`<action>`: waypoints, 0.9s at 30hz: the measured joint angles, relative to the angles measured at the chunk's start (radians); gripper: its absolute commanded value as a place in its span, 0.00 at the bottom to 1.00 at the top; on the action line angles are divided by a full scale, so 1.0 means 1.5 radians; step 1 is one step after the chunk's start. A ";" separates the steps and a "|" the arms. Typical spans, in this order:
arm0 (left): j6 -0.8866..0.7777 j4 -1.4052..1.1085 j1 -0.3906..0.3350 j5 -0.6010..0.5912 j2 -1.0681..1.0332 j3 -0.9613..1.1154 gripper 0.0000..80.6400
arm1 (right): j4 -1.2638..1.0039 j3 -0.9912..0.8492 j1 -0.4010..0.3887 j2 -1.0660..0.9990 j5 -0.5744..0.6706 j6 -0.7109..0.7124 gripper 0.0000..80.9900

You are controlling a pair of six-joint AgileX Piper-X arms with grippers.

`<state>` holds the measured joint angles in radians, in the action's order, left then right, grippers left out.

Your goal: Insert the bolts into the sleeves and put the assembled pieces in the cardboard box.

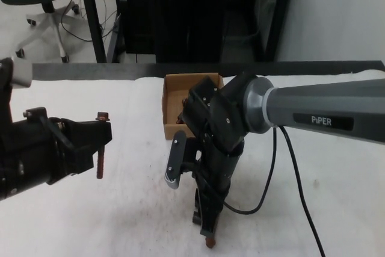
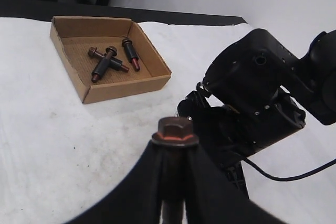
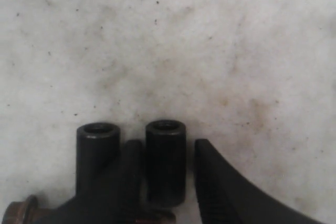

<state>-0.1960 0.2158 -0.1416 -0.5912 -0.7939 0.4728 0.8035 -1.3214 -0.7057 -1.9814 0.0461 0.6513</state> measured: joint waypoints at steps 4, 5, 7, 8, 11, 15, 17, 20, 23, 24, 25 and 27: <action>0.000 0.000 0.000 0.003 0.000 0.000 0.00 | -0.003 0.000 0.000 0.000 0.000 0.000 0.39; 0.000 0.000 0.000 0.005 0.000 0.000 0.00 | -0.005 0.000 0.000 0.000 0.000 0.000 0.39; 0.000 0.000 0.000 0.004 0.000 0.000 0.00 | -0.006 0.000 0.000 0.000 0.001 0.000 0.33; 0.000 0.000 0.000 0.006 0.000 0.000 0.00 | -0.006 0.000 0.000 0.000 0.001 0.000 0.27; 0.000 0.000 0.000 0.005 0.000 0.000 0.00 | -0.010 0.000 -0.002 0.000 0.003 0.000 0.01; 0.000 0.000 0.000 0.005 0.000 0.000 0.00 | -0.010 0.000 -0.002 -0.001 0.003 -0.001 0.01; 0.000 0.000 0.000 0.005 0.000 0.000 0.00 | -0.010 0.000 -0.002 -0.001 0.003 -0.002 0.01; 0.000 0.000 0.000 0.005 0.000 0.000 0.00 | -0.010 0.000 -0.002 -0.001 0.003 -0.015 0.01; 0.000 0.000 0.000 0.005 0.000 0.000 0.00 | -0.010 -0.002 -0.002 -0.001 0.001 -0.040 0.01; 0.000 0.000 0.000 0.005 0.000 0.000 0.00 | -0.010 -0.003 -0.002 -0.001 0.001 -0.056 0.00; 0.000 0.000 0.000 0.005 0.000 0.000 0.00 | -0.010 -0.004 -0.002 -0.001 0.000 -0.074 0.02; 0.000 -0.017 0.000 0.005 0.000 0.000 0.00 | -0.010 -0.010 -0.002 0.004 -0.001 -0.114 0.08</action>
<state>-0.1960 0.1903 -0.1416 -0.5834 -0.7939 0.4728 0.7881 -1.3370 -0.7080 -1.9752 0.0450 0.4799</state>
